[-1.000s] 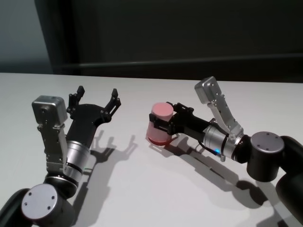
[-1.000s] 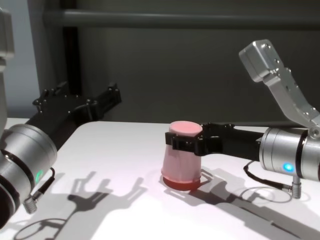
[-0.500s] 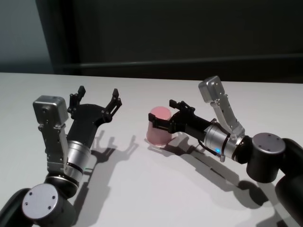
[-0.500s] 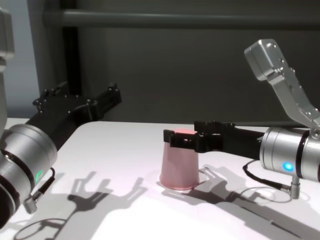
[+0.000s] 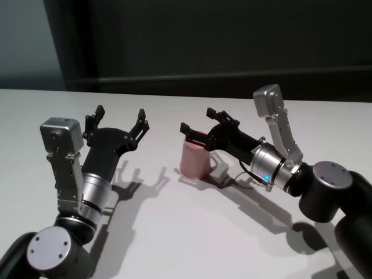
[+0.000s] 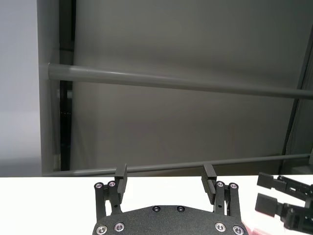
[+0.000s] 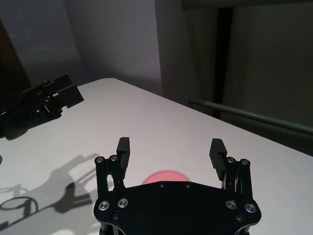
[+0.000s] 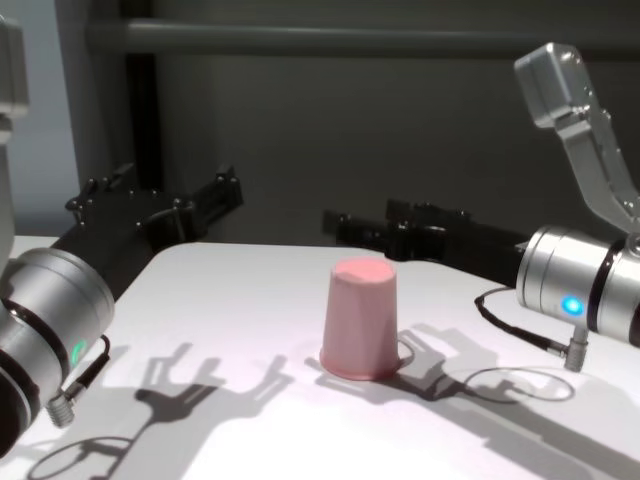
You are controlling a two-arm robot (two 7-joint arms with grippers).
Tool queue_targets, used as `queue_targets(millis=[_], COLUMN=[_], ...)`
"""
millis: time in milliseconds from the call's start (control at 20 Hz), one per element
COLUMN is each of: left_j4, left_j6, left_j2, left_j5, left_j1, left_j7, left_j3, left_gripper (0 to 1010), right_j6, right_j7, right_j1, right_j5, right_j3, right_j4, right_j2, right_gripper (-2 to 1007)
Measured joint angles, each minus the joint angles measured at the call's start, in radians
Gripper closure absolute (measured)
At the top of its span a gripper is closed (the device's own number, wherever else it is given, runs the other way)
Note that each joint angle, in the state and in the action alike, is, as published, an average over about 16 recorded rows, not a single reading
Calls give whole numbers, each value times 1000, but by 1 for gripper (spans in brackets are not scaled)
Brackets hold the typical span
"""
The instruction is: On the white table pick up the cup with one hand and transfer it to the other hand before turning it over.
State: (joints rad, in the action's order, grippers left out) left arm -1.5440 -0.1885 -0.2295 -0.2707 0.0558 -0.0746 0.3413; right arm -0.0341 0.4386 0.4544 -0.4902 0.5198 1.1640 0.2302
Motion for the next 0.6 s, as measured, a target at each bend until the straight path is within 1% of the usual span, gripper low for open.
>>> queue_targets(millis=[150, 250, 450, 600], left_j4=[0, 0, 0, 0], left_j6=[0, 0, 0, 0], left_j2=[0, 0, 0, 0], left_j5=[0, 0, 0, 0], left_j1=[0, 0, 0, 0], left_j7=[0, 0, 0, 0], left_j3=[0, 0, 0, 0], left_gripper=[7, 7, 7, 7], right_j6=[-40, -68, -112, -133], right_j7=[-20, -44, -113, -170], right_j1=[-9, -17, -39, -60], right_j5=[6, 16, 52, 84], right_j3=[-22, -39, -68, -88], right_j4=[4, 9, 27, 46], right_j2=[-10, -16, -21, -22], right_gripper=[5, 5, 5, 5])
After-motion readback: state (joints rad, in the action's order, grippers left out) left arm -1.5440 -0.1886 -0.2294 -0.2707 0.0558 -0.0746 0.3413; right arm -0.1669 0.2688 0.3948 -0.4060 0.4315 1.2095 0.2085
